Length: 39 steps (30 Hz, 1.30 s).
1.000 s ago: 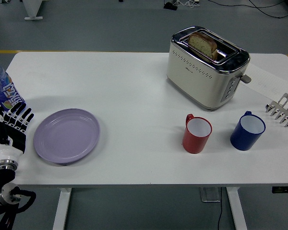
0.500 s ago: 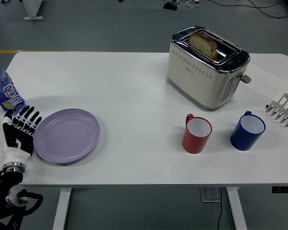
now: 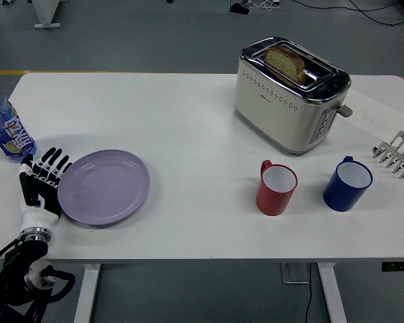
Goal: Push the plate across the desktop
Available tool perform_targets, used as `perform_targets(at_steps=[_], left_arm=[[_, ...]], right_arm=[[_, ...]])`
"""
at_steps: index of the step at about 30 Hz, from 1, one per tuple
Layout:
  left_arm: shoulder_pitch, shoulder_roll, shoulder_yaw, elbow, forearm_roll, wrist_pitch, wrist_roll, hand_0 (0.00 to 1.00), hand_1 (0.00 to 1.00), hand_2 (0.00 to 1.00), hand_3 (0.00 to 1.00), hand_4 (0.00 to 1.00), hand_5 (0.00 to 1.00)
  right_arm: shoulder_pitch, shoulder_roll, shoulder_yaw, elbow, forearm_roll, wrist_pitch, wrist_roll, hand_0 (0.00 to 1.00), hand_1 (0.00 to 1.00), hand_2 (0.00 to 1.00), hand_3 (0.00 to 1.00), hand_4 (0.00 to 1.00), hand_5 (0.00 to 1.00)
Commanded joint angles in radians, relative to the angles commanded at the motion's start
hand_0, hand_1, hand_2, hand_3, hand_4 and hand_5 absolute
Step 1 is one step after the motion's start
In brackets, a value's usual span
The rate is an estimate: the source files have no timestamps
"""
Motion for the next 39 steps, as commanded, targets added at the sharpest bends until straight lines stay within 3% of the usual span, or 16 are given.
perform_targets(at_steps=[39], left_arm=[[-0.045,0.0,0.22,0.01,-0.079,0.016,-0.029,0.765,0.761,0.754,0.613,0.516,0.998]], right_arm=[[0.012,-0.008,0.005,-0.002,-0.013,0.001,0.0,0.549,0.461,0.569,0.579,0.309,0.45]])
